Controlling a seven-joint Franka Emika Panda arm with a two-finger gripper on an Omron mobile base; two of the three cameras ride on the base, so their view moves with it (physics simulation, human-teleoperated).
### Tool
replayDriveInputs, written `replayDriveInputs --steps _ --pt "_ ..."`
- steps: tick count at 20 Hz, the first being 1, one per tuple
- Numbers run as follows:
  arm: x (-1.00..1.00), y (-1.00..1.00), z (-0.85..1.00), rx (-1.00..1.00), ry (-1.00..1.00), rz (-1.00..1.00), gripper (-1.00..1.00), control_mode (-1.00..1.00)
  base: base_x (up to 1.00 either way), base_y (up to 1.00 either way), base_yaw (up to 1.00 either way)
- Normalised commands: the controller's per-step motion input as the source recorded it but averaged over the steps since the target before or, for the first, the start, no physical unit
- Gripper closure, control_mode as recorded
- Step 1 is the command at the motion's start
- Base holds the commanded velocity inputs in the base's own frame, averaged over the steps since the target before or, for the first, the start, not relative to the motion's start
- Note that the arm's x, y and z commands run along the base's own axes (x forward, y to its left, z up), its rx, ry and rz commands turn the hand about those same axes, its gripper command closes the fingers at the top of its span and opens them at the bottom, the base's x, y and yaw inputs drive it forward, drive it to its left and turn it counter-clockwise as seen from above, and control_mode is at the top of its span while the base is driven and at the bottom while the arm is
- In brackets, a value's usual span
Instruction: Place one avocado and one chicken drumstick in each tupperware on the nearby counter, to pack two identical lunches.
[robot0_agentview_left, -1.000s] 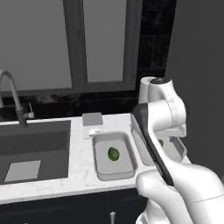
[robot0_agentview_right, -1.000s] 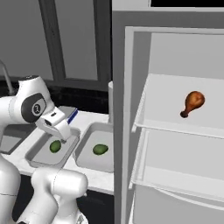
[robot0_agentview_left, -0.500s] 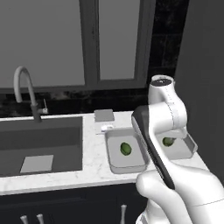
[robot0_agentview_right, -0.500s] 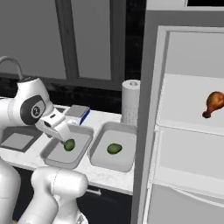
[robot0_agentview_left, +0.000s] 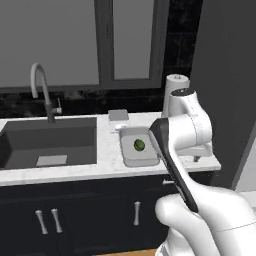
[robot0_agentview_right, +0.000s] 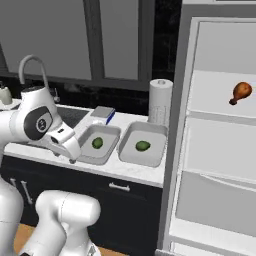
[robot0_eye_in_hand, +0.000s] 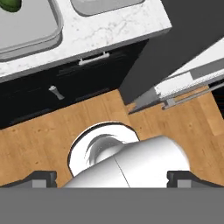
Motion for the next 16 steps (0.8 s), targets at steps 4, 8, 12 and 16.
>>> replayDriveInputs --steps 4,8,12,16 --pt "0.00 0.00 0.00 0.00 0.00 0.00 -1.00 1.00 -1.00 -0.06 -0.01" --pt "0.00 0.00 0.00 0.00 0.00 0.00 -1.00 1.00 -0.63 -0.90 -0.08" --pt "0.00 0.00 0.00 0.00 0.00 0.00 -1.00 1.00 0.32 -0.87 -0.05" --pt "0.00 0.00 0.00 0.00 0.00 0.00 -1.00 1.00 0.95 -0.81 0.00"
